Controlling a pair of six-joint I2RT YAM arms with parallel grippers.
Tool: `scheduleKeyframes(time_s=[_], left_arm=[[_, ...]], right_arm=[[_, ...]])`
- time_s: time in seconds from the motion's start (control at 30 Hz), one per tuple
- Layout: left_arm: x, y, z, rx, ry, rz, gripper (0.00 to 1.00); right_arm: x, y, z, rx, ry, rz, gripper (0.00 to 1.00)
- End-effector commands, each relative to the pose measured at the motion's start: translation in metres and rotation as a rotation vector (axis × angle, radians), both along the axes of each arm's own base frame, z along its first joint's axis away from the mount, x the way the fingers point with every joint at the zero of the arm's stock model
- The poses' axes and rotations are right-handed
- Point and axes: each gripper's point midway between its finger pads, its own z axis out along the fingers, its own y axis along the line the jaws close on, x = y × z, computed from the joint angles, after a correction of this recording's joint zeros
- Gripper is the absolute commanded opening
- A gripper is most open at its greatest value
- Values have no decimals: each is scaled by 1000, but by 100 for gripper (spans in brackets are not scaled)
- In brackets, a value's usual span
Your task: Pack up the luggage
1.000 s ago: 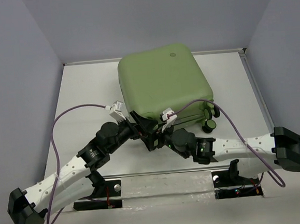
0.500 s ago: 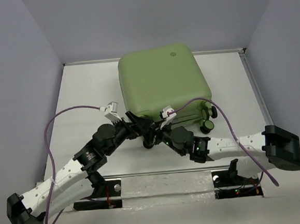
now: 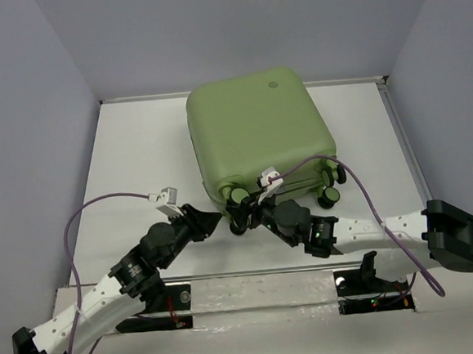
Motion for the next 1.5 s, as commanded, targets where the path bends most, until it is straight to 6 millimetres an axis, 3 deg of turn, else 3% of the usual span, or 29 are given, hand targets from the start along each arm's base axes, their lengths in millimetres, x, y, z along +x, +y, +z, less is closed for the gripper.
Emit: scheduleKeyframes(time_s=[0.0, 0.17, 0.47, 0.63, 0.9, 1.1, 1.27, 1.47], left_arm=[[6, -10, -23, 44, -5, -17, 36], [19, -22, -26, 106, -33, -23, 35], [31, -33, -29, 177, -73, -32, 46], [34, -35, -28, 201, -91, -29, 55], [46, -34, -32, 259, -93, 21, 56], [51, -30, -34, 289, -99, 59, 36], [55, -23, -40, 332, -83, 92, 6], [56, 5, -56, 415, 2, 210, 6]], right_arm=[[20, -17, 58, 163, -74, -111, 7], [20, -16, 59, 162, -75, -106, 7], [18, -6, 56, 149, -70, -74, 7], [17, -2, 55, 150, -64, -60, 7], [14, 2, 53, 162, -51, -33, 7], [11, 5, 51, 173, -43, -15, 7], [10, 0, 44, 171, -32, -25, 7], [5, -20, 41, 165, -23, -44, 7]])
